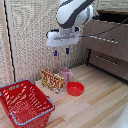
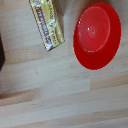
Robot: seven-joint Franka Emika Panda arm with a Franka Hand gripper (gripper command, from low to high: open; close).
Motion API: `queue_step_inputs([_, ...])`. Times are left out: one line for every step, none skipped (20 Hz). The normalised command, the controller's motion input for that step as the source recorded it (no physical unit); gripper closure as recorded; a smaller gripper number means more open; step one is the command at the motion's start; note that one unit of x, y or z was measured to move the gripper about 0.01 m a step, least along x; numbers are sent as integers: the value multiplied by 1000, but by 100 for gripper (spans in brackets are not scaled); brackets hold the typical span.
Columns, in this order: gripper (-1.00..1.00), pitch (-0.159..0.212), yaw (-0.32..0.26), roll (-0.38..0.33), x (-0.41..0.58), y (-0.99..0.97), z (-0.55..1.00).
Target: Shift your gripper thoughtfully near the cereal snack bar. Tenderly grip the snack bar with your precision device. Carefully hover the precision device above the first drawer installation and invite the snack bar to descend into the first drawer installation.
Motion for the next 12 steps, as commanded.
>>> queue_step_inputs([-100, 0, 5, -51, 146, 277, -517])
queue_step_inputs([-100, 0, 15, -103, 240, 309, -471])
queue_step_inputs([-100, 0, 15, -103, 240, 309, -471])
queue_step_inputs([-100, 0, 22, -104, 274, 311, -454])
queue_step_inputs([-100, 0, 28, -105, 297, 314, -431])
queue_step_inputs([-100, 0, 31, -102, 309, 309, -409])
queue_step_inputs([-100, 0, 27, -94, 317, 300, -397])
queue_step_inputs([-100, 0, 20, -68, 309, 271, -366])
queue_step_inputs([-100, 0, 16, -55, 306, 260, -360])
queue_step_inputs([-100, 0, 15, -51, 300, 257, -357])
queue_step_inputs([-100, 0, 15, -51, 294, 257, -354])
queue_step_inputs([-100, 0, 21, -51, 297, 263, -354])
